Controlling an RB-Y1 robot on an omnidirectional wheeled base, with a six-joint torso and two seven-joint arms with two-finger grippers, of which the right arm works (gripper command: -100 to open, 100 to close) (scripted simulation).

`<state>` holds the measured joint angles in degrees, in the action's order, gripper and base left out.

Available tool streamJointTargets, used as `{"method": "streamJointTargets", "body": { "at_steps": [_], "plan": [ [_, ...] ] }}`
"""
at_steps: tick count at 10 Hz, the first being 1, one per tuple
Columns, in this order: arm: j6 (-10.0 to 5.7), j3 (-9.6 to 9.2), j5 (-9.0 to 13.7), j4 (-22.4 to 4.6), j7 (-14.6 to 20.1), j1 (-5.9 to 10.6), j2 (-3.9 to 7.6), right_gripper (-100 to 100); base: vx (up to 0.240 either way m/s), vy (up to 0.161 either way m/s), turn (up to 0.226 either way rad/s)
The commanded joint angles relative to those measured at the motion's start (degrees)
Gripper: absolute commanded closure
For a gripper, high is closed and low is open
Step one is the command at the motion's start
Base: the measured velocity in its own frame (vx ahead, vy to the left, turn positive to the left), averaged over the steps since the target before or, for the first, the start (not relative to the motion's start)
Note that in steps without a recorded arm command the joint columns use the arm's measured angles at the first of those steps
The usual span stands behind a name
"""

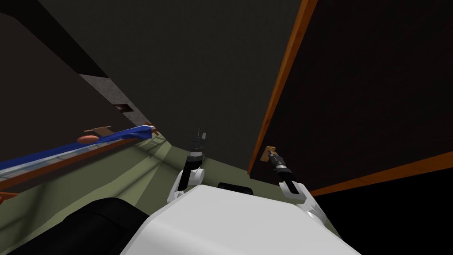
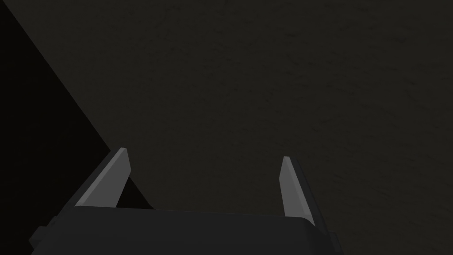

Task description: Pull the door open

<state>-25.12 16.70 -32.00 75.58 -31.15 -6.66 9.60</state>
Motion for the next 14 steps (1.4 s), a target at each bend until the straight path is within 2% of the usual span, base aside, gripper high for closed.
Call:
{"method": "streamJointTargets", "body": {
  "at_steps": [1,2,4,5,7,8,9,10,12,13,14],
  "plan": [
    [-0.15,-0.78,2.26,-0.69,2.86,0.62,0.12,100,-0.069,-0.021,0.066],
    [-0.15,-0.78,2.26,-0.69,3.41,0.62,0.12,100,-0.052,-0.021,0.036],
    [-0.21,-1.56,5.53,-1.65,7.15,1.43,0.55,100,-0.054,-0.026,0.070],
    [-0.21,-1.56,5.53,-1.65,7.82,1.43,0.55,100,-0.049,-0.035,0.039],
    [-0.28,-2.43,9.16,-2.73,11.54,2.34,1.02,100,-0.056,-0.030,0.070],
    [-0.28,-2.43,9.16,-2.73,12.38,2.34,1.02,100,-0.058,-0.031,0.041],
    [-0.32,-2.88,11.06,-3.29,14.36,2.82,1.27,100,-0.064,-0.014,0.051],
    [-0.32,-2.88,11.06,-3.29,14.70,2.82,1.27,100,-0.046,-0.014,0.035],
    [-0.39,-3.83,14.99,-4.46,18.59,3.81,1.78,100,-0.062,-0.037,0.091],
    [-0.39,-3.83,15.03,-4.46,19.36,3.81,1.78,100,-0.055,-0.038,0.039],
    [-0.43,-4.33,17.13,-5.08,21.32,4.33,2.05,100,-0.053,-0.022,0.066]
  ]
}}
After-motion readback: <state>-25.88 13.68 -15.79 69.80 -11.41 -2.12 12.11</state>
